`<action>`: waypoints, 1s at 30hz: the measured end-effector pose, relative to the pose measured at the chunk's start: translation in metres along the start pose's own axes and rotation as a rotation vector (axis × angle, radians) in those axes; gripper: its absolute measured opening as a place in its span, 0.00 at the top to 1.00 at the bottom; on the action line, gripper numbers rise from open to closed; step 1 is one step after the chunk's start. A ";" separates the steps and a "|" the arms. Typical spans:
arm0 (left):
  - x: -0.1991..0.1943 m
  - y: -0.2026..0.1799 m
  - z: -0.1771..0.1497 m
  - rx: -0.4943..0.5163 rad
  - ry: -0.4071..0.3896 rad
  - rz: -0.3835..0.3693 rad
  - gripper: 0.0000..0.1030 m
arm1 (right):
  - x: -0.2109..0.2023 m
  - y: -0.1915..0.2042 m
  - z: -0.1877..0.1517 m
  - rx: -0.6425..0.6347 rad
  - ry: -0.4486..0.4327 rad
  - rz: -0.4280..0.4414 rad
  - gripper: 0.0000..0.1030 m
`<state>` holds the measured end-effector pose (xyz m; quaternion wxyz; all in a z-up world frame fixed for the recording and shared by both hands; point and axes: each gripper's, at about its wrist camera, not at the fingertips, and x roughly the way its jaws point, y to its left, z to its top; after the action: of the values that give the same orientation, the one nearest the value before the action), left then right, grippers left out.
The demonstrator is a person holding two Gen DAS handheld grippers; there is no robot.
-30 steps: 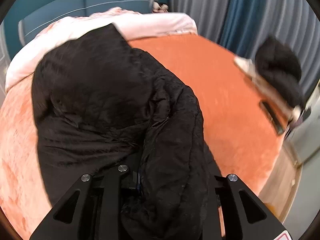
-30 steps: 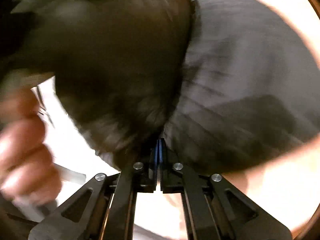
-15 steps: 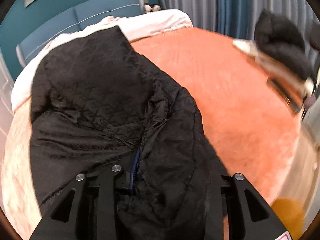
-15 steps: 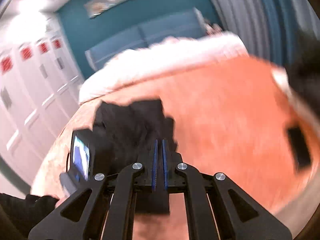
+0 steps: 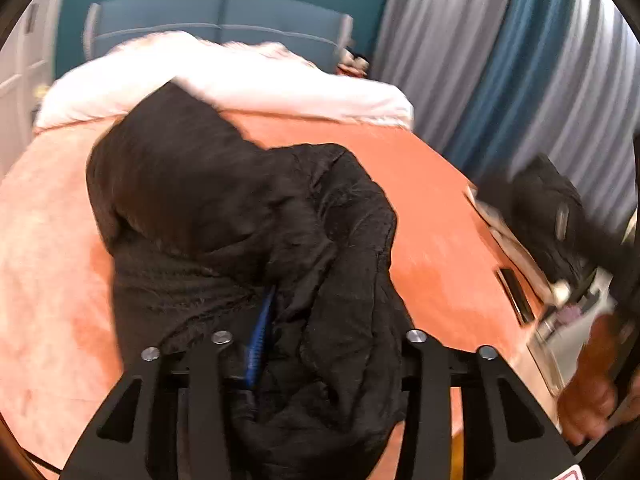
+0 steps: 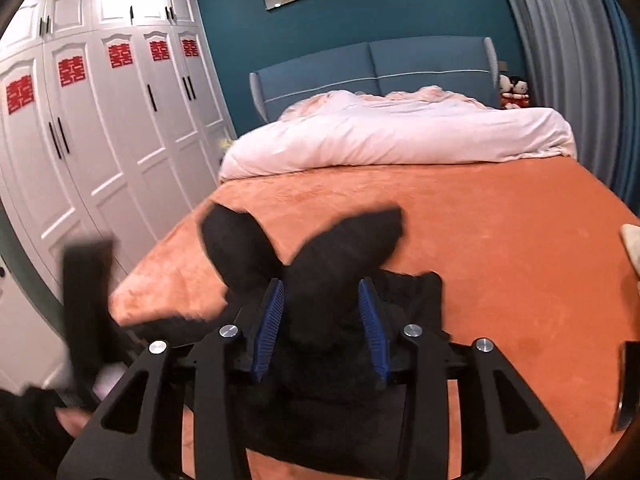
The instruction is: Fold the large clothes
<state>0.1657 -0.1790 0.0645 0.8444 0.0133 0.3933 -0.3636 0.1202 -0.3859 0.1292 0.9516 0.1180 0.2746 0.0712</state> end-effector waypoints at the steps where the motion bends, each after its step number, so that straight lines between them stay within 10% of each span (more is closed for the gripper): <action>1: 0.007 -0.007 -0.005 0.031 0.015 -0.008 0.65 | 0.003 -0.001 0.005 -0.003 0.015 0.014 0.63; 6: 0.033 -0.023 -0.027 0.083 0.062 -0.030 0.65 | 0.030 -0.030 -0.005 0.005 0.124 0.015 0.65; 14: 0.043 -0.040 -0.032 0.198 0.103 0.031 0.62 | 0.126 -0.108 -0.097 0.185 0.396 -0.021 1.00; 23: -0.053 -0.002 -0.030 0.216 -0.023 0.012 0.45 | 0.147 -0.125 -0.136 0.251 0.362 0.049 1.00; 30: 0.014 0.060 0.036 -0.030 -0.059 0.127 0.46 | 0.131 -0.132 -0.147 0.272 0.330 0.038 1.00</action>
<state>0.2321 -0.1546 0.0641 0.8770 0.0151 0.3720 -0.3037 0.1601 -0.4589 -0.0929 0.8675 0.2371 0.4317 0.0701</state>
